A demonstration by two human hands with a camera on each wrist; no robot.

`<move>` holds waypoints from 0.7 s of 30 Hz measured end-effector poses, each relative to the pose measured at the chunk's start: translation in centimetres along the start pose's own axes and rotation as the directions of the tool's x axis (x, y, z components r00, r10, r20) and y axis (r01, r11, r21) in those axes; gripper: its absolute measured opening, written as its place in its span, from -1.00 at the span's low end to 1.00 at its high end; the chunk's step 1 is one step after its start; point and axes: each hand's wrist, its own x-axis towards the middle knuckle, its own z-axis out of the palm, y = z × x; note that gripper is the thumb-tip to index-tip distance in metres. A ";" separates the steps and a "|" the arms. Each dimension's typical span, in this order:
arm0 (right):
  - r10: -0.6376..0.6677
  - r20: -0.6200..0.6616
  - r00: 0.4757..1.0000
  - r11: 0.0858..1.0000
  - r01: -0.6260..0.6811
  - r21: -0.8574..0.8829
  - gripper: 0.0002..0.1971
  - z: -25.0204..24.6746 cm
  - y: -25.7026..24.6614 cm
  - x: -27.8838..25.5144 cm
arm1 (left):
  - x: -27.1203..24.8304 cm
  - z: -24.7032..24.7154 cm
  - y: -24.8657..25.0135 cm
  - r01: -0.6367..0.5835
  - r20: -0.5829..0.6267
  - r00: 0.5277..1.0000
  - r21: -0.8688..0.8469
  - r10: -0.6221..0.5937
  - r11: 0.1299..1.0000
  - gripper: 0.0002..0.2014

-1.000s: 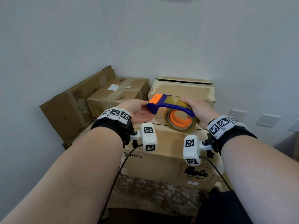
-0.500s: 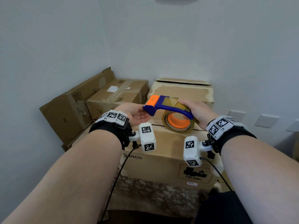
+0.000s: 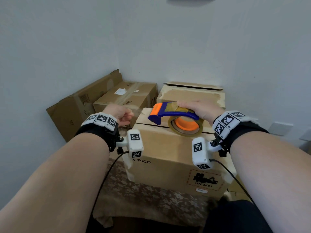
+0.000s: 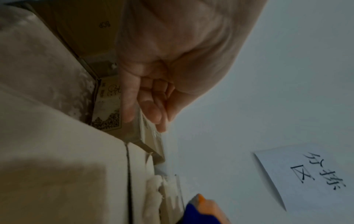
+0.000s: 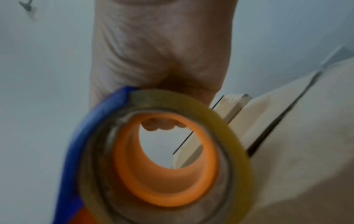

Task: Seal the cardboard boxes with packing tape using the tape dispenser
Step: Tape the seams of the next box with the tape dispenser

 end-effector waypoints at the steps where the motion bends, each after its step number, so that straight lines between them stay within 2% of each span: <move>1: -0.004 0.010 1.000 0.999 0.005 -0.039 -0.55 0.2 -0.5 0.0 | 0.2 -0.2 -0.5 0.002 -0.004 1.000 0.001 -0.002 1.000 -0.93; 3: -0.001 0.030 1.000 0.996 0.004 -0.093 -0.54 0.7 -1.4 0.1 | 0.7 -0.5 -1.3 0.011 0.005 1.000 0.008 -0.011 1.000 -0.89; 7: 0.016 0.058 0.998 0.981 -0.004 -0.195 -0.64 2.0 -2.4 0.7 | 1.0 -1.4 -2.2 0.034 0.044 0.998 0.013 -0.034 0.999 -0.87; 14: 0.035 0.009 0.999 0.935 -0.030 -0.353 -0.65 3.9 -4.2 1.6 | 1.4 -3.0 -3.0 0.077 0.088 0.993 0.022 -0.079 0.997 -0.90; 21: 0.054 -0.024 0.998 0.875 -0.059 -0.481 -0.66 5.2 -5.2 1.8 | 1.9 -3.4 -4.0 0.103 0.201 0.975 -0.017 -0.097 0.995 -0.72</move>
